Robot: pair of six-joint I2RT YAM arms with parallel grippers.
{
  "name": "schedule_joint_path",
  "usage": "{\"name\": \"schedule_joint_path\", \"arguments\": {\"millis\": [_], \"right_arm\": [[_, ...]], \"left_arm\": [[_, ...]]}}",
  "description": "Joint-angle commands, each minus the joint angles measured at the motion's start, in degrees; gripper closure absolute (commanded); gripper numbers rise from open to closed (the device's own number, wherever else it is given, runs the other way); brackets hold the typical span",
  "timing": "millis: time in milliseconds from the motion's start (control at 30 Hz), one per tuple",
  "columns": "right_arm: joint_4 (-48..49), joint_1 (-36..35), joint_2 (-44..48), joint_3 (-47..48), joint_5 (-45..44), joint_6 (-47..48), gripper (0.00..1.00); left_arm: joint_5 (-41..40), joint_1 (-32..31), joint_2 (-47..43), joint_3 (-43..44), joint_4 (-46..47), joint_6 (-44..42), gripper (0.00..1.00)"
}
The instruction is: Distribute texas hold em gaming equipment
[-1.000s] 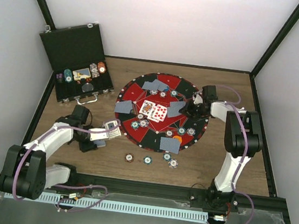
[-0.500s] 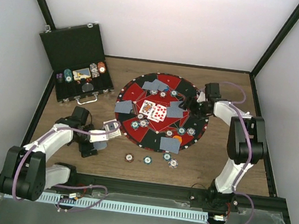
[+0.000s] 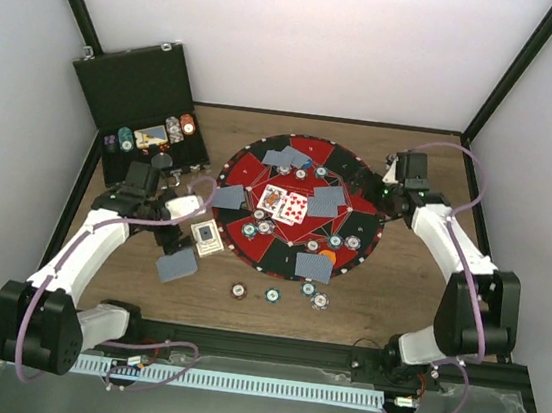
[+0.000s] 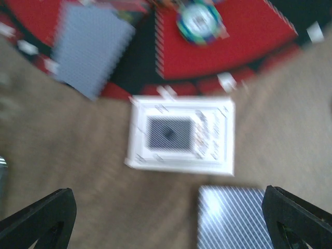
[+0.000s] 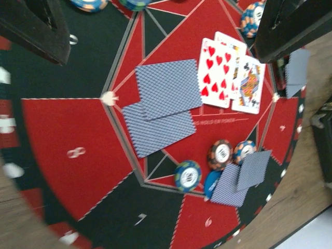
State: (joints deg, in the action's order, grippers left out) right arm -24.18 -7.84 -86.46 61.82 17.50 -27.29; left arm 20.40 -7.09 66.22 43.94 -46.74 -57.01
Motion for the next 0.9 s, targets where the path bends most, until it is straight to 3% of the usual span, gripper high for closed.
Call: {"name": "schedule_joint_path", "arguments": {"millis": [0, 167, 267, 567, 700, 800, 867], "right_arm": [[4.45, 0.54, 6.69, -5.41, -15.9, -0.17, 0.0], [20.68, 0.39, 15.71, -20.7, -29.11, 3.46, 0.0], [32.76, 0.29, 20.49, -31.58, -34.91, 7.92, 0.0], [59.91, 0.36, 27.62, -50.42, -42.91, 12.04, 0.0], [71.99, 0.37, 22.91, -53.25, -44.46, 14.74, 0.0], [80.39, 0.45, 16.72, -52.91, -45.13, 17.9, 0.0], [86.71, 0.45, 12.96, -52.68, -43.88, 21.07, 0.0]], "left_arm": [[4.08, 0.67, -2.82, 1.46, 20.39, 21.71, 0.0], [-4.22, 0.92, -4.19, -9.33, 52.13, 43.71, 0.0], [-9.08, 1.03, -0.92, -14.57, 66.57, 49.86, 0.0], [-15.78, 0.98, 12.68, -23.4, 93.77, 49.03, 0.0], [-20.87, 0.98, 14.1, -26.52, 101.9, 47.02, 0.0], [-22.92, 1.29, 16.6, -30.5, 113.15, 47.24, 0.0], [-23.52, 1.29, 15.8, -30.05, 110.93, 47.39, 0.0]]}}
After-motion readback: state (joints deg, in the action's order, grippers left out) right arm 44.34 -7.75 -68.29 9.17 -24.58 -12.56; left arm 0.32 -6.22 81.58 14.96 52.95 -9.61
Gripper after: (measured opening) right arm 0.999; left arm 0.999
